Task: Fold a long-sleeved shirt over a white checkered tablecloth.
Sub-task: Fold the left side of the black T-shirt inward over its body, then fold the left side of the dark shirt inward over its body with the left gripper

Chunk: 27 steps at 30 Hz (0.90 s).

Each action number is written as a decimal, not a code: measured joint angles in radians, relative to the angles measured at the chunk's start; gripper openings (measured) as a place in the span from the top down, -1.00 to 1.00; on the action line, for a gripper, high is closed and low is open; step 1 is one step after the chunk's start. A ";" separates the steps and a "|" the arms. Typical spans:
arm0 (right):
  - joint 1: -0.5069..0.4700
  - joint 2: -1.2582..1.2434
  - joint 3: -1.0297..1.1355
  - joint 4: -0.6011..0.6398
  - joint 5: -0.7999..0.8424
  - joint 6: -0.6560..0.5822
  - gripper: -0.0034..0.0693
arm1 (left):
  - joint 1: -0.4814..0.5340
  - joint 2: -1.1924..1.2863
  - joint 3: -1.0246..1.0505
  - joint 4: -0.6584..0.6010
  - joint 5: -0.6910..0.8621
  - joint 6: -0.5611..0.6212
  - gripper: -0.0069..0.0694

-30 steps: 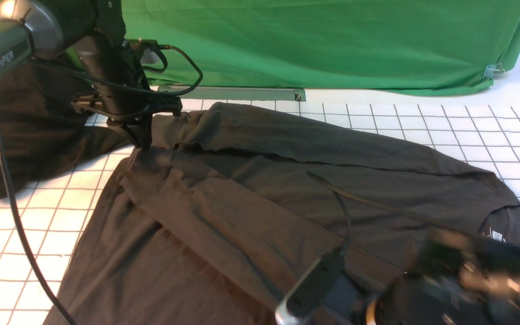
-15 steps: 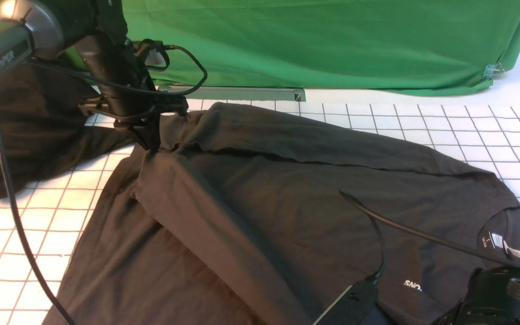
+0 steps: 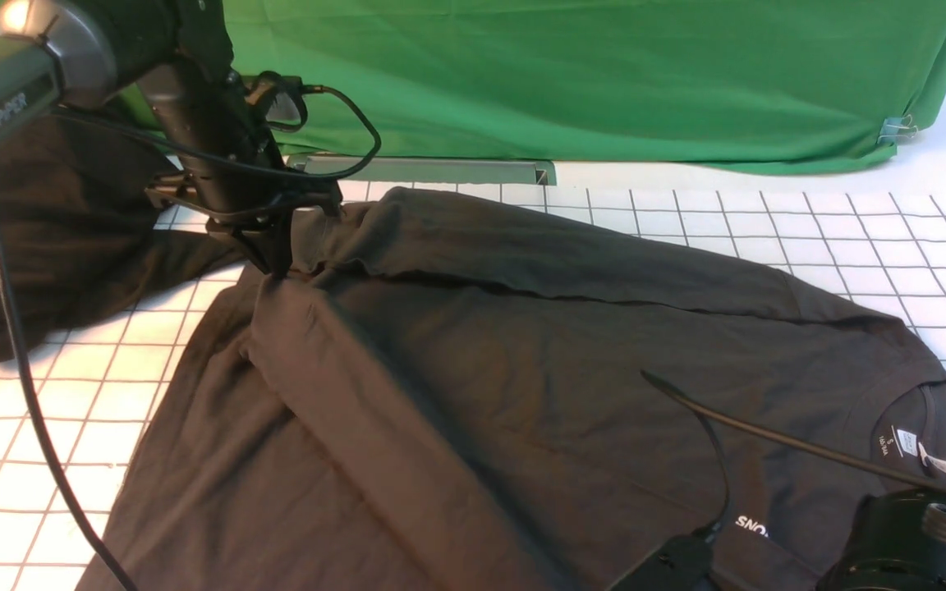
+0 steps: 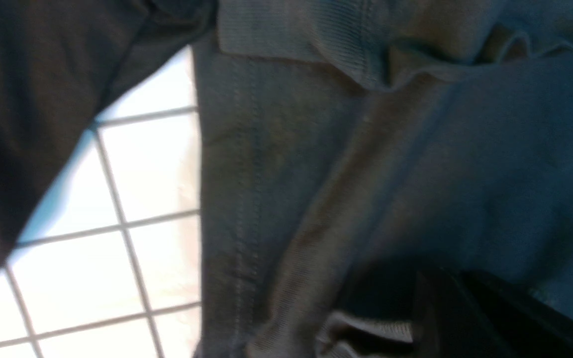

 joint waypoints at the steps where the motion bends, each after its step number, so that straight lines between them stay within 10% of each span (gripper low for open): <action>1: 0.000 -0.001 0.000 0.000 0.010 0.005 0.21 | 0.000 0.000 0.000 0.005 0.000 0.000 0.64; 13: 0.001 -0.186 0.000 -0.004 0.054 0.015 -0.09 | 0.001 0.001 -0.008 0.088 -0.144 -0.052 -0.35; 27: 0.001 -0.419 0.001 -0.174 0.060 0.141 -0.08 | 0.001 0.158 -0.010 0.162 -0.383 -0.183 -0.23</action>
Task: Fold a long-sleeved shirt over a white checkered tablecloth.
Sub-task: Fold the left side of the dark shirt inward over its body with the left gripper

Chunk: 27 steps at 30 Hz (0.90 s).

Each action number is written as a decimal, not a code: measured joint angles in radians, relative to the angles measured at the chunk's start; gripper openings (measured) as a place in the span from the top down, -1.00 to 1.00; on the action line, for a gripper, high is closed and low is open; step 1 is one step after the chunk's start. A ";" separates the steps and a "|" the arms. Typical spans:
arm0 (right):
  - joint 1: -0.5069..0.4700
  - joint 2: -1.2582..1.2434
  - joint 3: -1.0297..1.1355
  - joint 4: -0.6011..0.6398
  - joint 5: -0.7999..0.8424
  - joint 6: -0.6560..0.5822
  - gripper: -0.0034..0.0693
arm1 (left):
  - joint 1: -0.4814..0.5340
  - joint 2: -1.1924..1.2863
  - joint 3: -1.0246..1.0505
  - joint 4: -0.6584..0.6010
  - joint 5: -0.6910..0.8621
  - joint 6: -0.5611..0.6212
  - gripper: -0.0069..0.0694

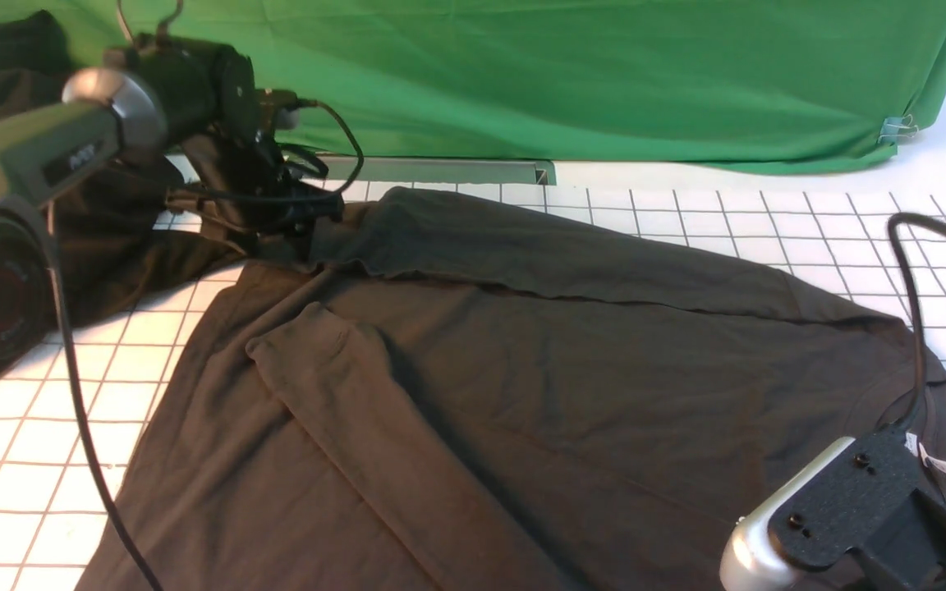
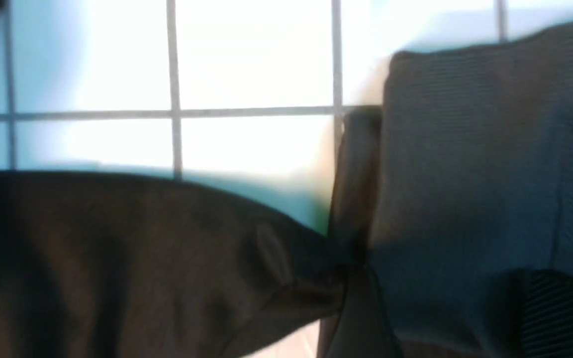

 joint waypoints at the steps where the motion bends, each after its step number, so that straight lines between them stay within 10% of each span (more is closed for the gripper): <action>1: 0.000 0.000 0.000 0.000 0.000 0.002 -0.08 | 0.000 0.003 0.000 0.000 -0.007 0.000 -0.20; 12: 0.000 0.000 0.000 -0.020 -0.001 0.003 -0.07 | 0.000 0.006 0.000 -0.069 -0.016 0.077 0.70; 27: 0.000 0.000 0.000 -0.058 -0.020 0.028 -0.07 | 0.002 -0.099 -0.015 -0.100 0.100 0.135 0.76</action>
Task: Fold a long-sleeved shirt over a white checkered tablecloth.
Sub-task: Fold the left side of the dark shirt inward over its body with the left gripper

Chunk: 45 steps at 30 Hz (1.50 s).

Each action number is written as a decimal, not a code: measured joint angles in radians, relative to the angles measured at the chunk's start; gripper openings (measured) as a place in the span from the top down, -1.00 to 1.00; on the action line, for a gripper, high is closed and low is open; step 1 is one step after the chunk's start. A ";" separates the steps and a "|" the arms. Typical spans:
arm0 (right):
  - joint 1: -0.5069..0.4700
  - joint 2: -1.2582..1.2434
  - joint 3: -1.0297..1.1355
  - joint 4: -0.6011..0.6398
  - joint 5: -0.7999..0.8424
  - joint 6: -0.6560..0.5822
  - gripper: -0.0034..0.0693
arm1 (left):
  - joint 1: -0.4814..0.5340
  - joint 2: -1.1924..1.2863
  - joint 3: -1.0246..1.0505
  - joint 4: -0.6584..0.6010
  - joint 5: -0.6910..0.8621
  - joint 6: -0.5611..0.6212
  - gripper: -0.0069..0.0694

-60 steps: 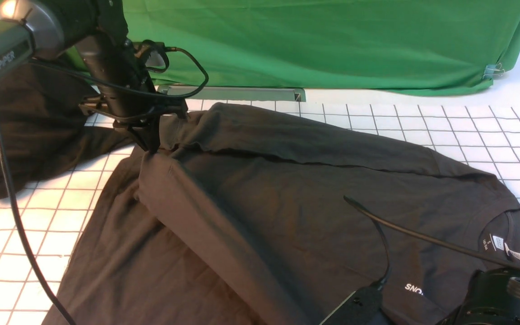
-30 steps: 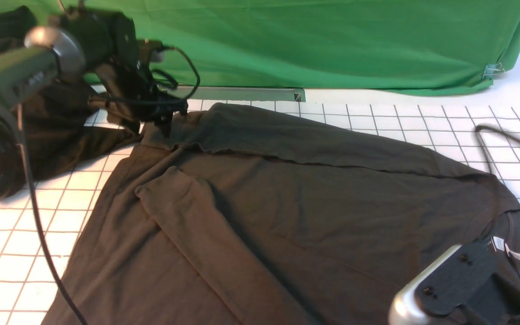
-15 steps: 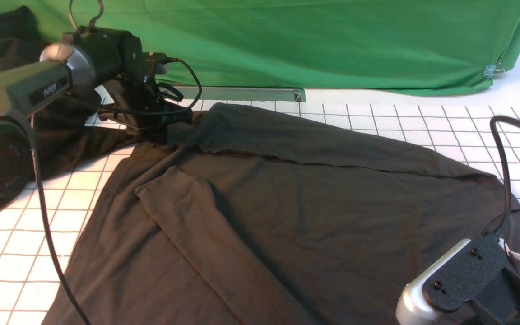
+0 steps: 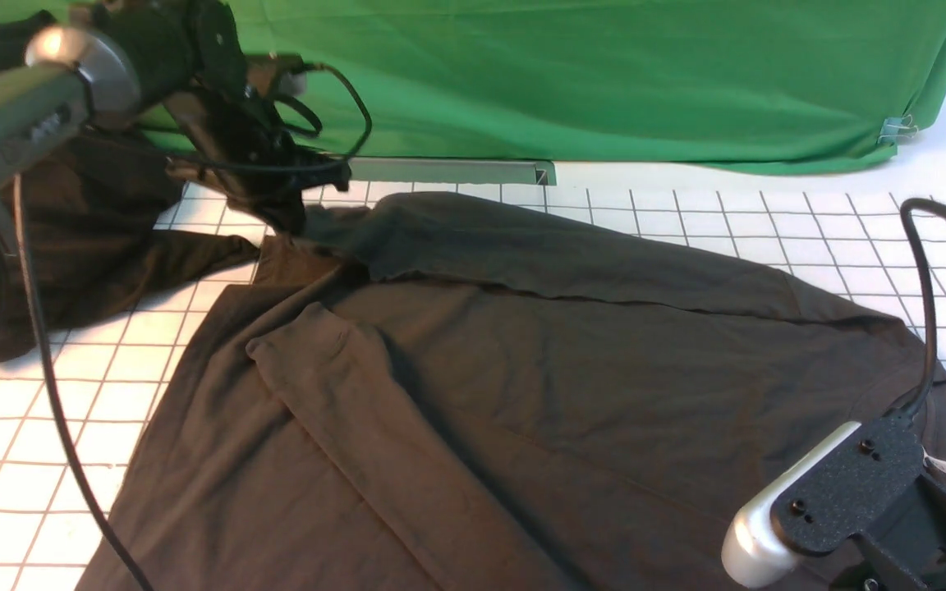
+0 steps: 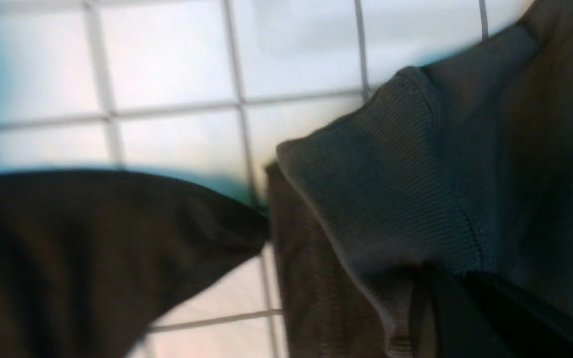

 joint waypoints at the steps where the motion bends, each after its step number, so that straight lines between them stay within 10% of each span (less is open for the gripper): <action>1: 0.000 0.000 0.000 -0.001 -0.007 0.000 -0.07 | 0.000 -0.008 -0.002 0.000 0.010 0.000 0.76; 10: 0.000 0.005 0.000 -0.121 -0.026 0.083 0.00 | -0.001 -0.089 -0.002 -0.090 0.196 0.042 0.76; 22: -0.076 0.046 0.000 -0.375 -0.068 0.223 0.86 | -0.061 -0.391 0.250 -0.052 0.262 0.019 0.76; 39: -0.250 0.046 0.000 -0.347 -0.125 0.132 0.89 | -0.070 -0.723 0.873 -0.094 0.167 -0.033 0.74; 45: -0.250 0.046 0.000 -0.337 -0.126 0.131 0.89 | -0.070 -0.723 0.925 -0.102 0.151 -0.024 0.41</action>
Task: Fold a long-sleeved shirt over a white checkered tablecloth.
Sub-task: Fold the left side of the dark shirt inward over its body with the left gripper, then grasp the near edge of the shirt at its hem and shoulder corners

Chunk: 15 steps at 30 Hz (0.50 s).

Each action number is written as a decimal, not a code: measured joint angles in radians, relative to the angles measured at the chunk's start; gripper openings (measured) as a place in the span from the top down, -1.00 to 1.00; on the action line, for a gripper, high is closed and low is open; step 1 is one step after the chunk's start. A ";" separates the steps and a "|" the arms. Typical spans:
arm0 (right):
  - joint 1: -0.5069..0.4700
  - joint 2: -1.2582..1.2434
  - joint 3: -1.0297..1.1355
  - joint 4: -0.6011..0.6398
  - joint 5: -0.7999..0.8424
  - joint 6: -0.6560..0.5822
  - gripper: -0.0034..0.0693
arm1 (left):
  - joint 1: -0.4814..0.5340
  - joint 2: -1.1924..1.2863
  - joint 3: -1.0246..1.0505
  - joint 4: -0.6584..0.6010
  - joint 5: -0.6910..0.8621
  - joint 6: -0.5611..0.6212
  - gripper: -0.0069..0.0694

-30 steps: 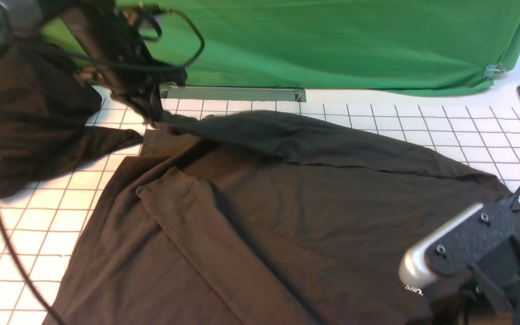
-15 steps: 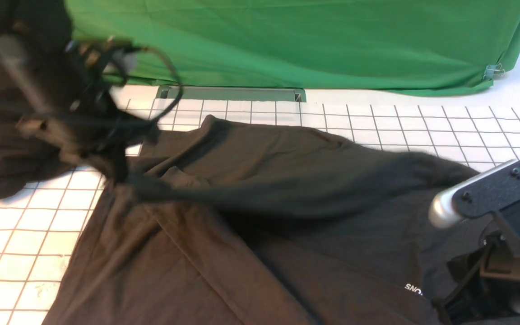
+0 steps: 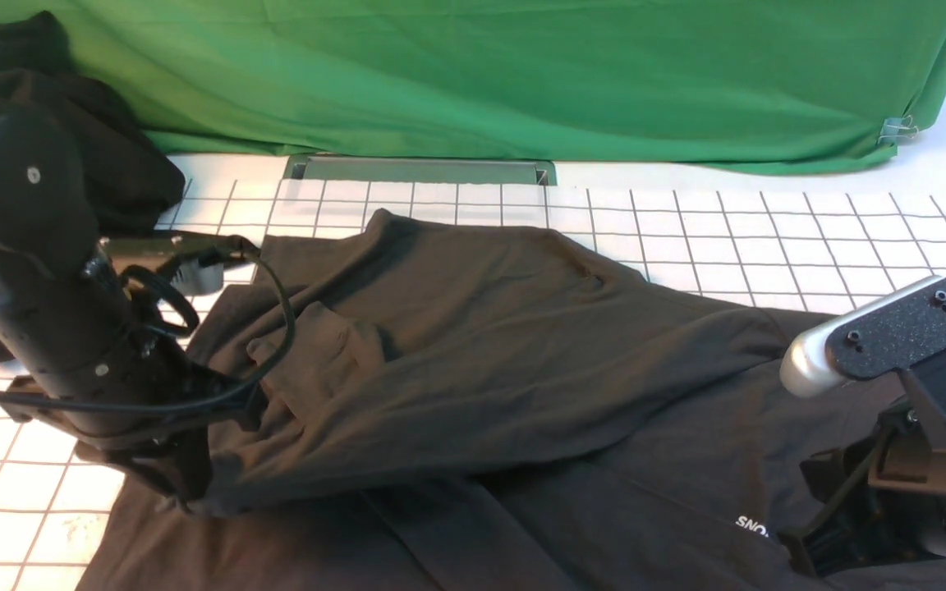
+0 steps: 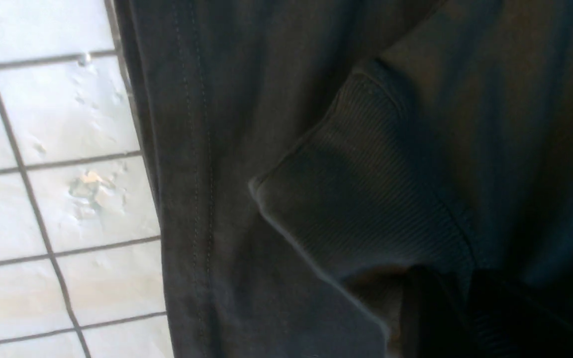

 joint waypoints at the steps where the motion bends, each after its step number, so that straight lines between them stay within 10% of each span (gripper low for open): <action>1: 0.000 0.000 0.000 0.000 0.003 0.000 0.89 | 0.000 0.000 0.000 0.002 -0.008 0.004 0.30; 10: 0.000 0.000 0.000 0.003 0.005 0.000 0.88 | 0.000 0.004 -0.107 0.079 -0.129 -0.059 -0.50; 15: 0.000 0.000 0.000 0.003 0.006 0.000 0.87 | 0.001 0.097 -0.308 0.131 -0.185 -0.105 -0.56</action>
